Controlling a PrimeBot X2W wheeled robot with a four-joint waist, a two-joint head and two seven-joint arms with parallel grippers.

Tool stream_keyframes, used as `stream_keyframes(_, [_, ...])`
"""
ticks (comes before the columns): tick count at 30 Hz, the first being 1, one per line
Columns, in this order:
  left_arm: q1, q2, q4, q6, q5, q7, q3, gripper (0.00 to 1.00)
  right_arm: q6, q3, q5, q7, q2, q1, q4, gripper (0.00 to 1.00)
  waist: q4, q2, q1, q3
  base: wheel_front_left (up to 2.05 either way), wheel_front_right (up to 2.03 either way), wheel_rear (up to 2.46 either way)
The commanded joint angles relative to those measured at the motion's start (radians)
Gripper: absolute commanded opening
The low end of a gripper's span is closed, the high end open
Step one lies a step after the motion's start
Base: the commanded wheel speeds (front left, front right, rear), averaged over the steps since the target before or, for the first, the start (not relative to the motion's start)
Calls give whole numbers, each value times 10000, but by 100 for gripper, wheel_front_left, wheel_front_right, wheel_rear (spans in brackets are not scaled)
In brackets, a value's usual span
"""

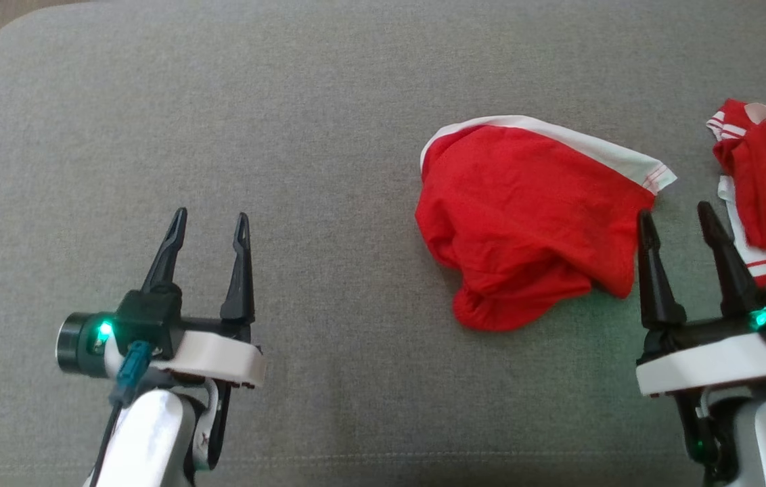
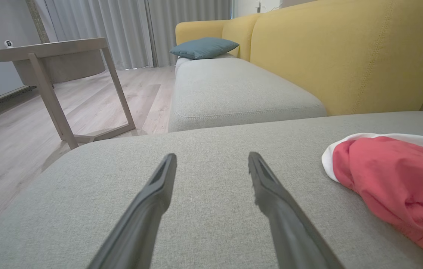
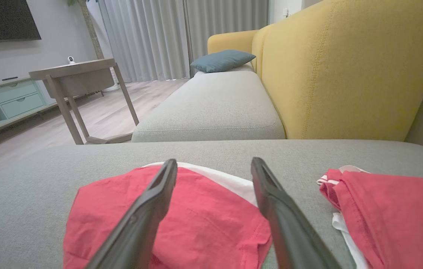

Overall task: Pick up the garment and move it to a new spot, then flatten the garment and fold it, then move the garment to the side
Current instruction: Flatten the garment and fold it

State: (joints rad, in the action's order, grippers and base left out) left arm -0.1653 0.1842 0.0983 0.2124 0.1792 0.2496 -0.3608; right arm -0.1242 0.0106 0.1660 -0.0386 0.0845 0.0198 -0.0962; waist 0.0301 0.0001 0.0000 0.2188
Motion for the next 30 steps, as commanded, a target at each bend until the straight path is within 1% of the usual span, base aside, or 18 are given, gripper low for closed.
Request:
stream_keyframes(1, [-185,202,-313,88,34,119,398,100,-65,183,-54,81,-27,79,-476,100,-22,-1,0,-15,0,0,0])
stream_keyframes(13, [-157,258,-310,109,98,40,296,100,-65,148,-156,200,-129,-61,-711,100,-32,-1,0,-32,0,0,0])
stream_keyframes(15, [-208,252,-278,45,108,-89,197,100,-65,158,-150,214,-138,-59,-741,100,-43,-1,0,11,0,0,0])
stream_keyframes(17, [-390,169,-320,-207,164,-223,-48,100,-65,171,-142,229,-143,-19,-782,100,-74,-1,0,112,0,0,0])
stream_keyframes(19, [-654,29,-287,-551,198,-519,-440,100,-65,198,-135,245,-140,38,-795,100,-125,-1,0,234,0,0,0])
stream_keyframes(23, [-1272,-557,-15,-1424,488,-1254,-1396,100,-65,242,-84,274,-140,181,-741,100,-337,-1,0,493,0,0,0])
stream_keyframes(26, [-1629,-897,429,-1888,874,-1937,-1899,100,-65,278,-63,269,-162,314,-658,100,-621,-1,0,671,0,0,0])
stream_keyframes(28, [-1839,-1026,750,-1962,1072,-2359,-2059,100,-65,315,-34,245,-186,394,-622,100,-827,-1,0,783,0,0,0])
stream_keyframes(30, [-2017,-1118,1085,-1917,1279,-2677,-2097,100,-65,343,4,199,-209,441,-567,100,-1036,-1,0,858,0,0,0])
